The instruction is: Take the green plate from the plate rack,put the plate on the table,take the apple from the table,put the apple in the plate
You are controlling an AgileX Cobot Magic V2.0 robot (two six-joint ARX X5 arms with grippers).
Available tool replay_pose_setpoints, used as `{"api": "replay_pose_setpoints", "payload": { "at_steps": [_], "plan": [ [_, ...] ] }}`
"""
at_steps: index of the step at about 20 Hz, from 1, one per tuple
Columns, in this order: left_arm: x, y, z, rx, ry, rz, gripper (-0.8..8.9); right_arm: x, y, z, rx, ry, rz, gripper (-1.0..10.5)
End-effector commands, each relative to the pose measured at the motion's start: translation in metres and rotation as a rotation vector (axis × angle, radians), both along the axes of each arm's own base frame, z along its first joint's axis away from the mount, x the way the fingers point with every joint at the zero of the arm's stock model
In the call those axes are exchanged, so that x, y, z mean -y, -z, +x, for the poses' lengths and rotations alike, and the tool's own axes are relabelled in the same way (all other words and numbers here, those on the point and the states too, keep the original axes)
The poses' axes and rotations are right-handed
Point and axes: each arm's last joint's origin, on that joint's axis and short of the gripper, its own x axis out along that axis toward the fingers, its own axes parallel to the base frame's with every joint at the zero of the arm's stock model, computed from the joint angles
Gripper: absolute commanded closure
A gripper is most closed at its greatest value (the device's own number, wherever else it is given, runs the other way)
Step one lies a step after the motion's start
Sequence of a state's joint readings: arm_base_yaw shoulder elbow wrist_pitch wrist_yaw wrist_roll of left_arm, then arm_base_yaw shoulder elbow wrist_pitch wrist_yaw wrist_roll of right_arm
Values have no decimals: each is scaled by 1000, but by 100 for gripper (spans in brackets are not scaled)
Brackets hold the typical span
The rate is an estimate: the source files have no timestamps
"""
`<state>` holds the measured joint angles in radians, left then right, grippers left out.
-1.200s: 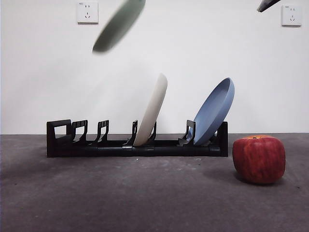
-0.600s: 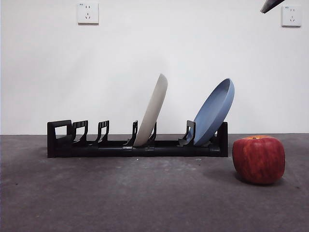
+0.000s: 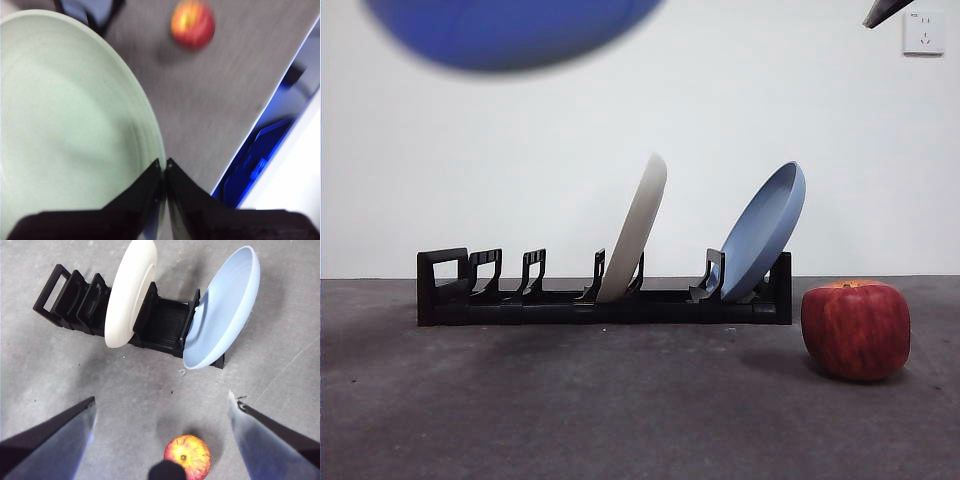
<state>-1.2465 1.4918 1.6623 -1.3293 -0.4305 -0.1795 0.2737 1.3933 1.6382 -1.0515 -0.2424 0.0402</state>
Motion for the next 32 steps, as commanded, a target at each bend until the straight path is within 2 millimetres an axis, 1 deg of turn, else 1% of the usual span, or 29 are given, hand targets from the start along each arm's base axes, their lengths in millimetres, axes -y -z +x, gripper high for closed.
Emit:
{"api": "replay_pose_setpoints", "payload": {
  "at_steps": [1, 5, 7, 10, 14, 16, 19, 22, 26, 27, 29, 31, 32],
  "plan": [
    [13, 33, 6, 15, -64, 30, 822, -1, 0, 1, 1, 1, -1, 506],
    [34, 85, 21, 27, -77, -28, 822, -1, 0, 1, 0, 1, -1, 506],
    [41, 104, 31, 28, -97, -25, 822, 0, 1, 1, -2, 3, -4, 506],
    [55, 131, 48, 26, -96, 27, 822, 0, 1, 1, -7, 5, -8, 506],
    [70, 176, 73, 4, -96, 113, 822, 0, 1, 0, -13, 6, -10, 506],
    [73, 197, 80, -47, -98, 153, 822, 0, 1, 1, -12, 11, -16, 506],
    [76, 222, 85, -116, -94, 192, 822, 1, 2, 1, -10, 24, -30, 506],
    [77, 233, 86, -183, -84, 190, 822, 1, 2, 1, -10, 24, -30, 506],
    [77, 234, 87, -189, -90, 188, 805, 1, 2, 1, -10, 24, -30, 506],
    [75, 234, 89, -191, -95, 191, 772, 1, 2, 1, -9, 24, -30, 506],
    [73, 233, 91, -195, -103, 197, 653, 1, 2, 1, -10, 24, -30, 506],
    [72, 231, 93, -195, -109, 193, 621, 1, 2, 1, -10, 24, -30, 506],
    [71, 229, 94, -192, -112, 188, 621, 1, 2, 1, -10, 25, -31, 507]
  ]
}}
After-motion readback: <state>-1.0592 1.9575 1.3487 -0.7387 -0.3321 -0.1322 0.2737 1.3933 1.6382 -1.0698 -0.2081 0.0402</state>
